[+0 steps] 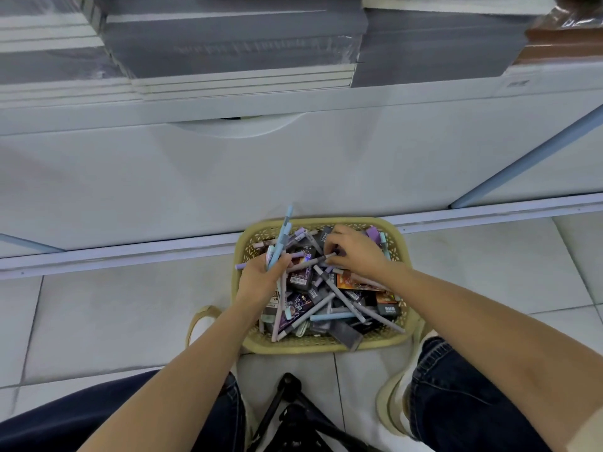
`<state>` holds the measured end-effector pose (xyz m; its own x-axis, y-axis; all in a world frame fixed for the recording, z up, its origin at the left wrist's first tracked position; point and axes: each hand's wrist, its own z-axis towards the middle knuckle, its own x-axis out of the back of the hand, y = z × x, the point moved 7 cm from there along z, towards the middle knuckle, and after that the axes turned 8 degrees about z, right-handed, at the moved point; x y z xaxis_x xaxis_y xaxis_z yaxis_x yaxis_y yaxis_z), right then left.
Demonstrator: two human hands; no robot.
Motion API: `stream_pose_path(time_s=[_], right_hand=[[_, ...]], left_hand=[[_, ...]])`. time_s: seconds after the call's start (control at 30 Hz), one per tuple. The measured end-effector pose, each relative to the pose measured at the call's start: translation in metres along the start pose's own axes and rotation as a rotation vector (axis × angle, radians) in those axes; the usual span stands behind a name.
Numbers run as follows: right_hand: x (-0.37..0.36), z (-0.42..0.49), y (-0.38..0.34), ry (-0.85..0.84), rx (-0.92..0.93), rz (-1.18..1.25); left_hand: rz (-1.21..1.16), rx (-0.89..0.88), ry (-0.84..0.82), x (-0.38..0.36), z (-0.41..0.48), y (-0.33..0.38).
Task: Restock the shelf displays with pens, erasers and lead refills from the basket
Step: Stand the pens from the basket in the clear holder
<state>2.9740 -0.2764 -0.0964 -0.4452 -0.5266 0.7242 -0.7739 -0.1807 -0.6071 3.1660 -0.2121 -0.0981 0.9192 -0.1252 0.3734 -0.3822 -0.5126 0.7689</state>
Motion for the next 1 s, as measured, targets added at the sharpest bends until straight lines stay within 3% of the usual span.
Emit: stream_pose_path(time_s=[0.23, 0.4, 0.57, 0.77, 1.0], right_hand=[[0.077, -0.016, -0.019, -0.027, -0.033, 0.585], [0.142, -0.036, -0.073, 0.066, 0.088, 0.735], [0.212, -0.069, -0.127, 0.3, 0.163, 0.922], [0.282, -0.123, -0.194, 0.443, 0.334, 1.032], [0.36, -0.177, -0.258, 0.557, 0.455, 0.937]], left_hand=[[-0.052, -0.053, -0.094, -0.003, -0.006, 0.036], [-0.121, -0.191, -0.223, -0.004, -0.032, 0.102], [-0.196, -0.438, -0.071, 0.026, -0.073, 0.19], [-0.278, -0.672, 0.093, 0.067, -0.141, 0.276], [-0.295, -0.929, 0.078, 0.099, -0.221, 0.373]])
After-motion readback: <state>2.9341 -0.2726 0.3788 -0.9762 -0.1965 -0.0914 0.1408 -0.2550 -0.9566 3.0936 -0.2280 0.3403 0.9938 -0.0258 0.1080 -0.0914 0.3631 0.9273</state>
